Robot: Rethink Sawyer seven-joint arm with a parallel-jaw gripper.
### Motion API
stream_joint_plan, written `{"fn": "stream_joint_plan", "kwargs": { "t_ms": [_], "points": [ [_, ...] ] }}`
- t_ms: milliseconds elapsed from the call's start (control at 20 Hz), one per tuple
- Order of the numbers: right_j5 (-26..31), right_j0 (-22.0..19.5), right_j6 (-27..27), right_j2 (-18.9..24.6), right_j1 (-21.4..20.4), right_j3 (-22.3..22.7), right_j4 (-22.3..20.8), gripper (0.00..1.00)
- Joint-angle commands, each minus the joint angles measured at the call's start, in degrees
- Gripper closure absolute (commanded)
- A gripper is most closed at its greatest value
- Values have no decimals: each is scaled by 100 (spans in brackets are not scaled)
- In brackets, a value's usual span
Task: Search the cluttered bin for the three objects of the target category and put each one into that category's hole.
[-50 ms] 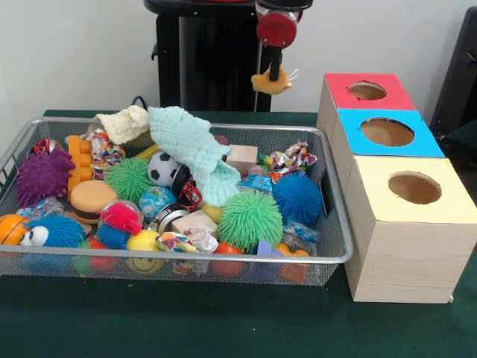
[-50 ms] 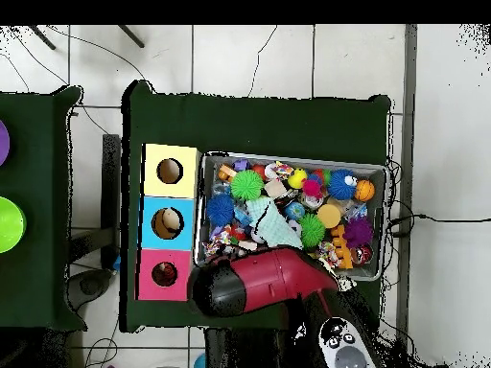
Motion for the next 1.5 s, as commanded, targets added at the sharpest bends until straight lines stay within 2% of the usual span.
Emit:
{"fn": "stream_joint_plan", "kwargs": {
  "t_ms": [50, 350, 500, 900, 1050, 1500],
  "points": [
    [593, -55, 353, 448, -171, 566, 383, 100],
    [390, -101, 589, 641, -169, 919, 884, 100],
    [25, -164, 654, 804, -147, 1174, 1097, 100],
    [-981, -356, 863, 1344, 280, 1602, 1425, 100],
    [-1314, -494, 923, 1610, 366, 1740, 1495, 100],
    [-1527, -768, 908, 1793, 543, 1707, 1316, 100]
  ]
}}
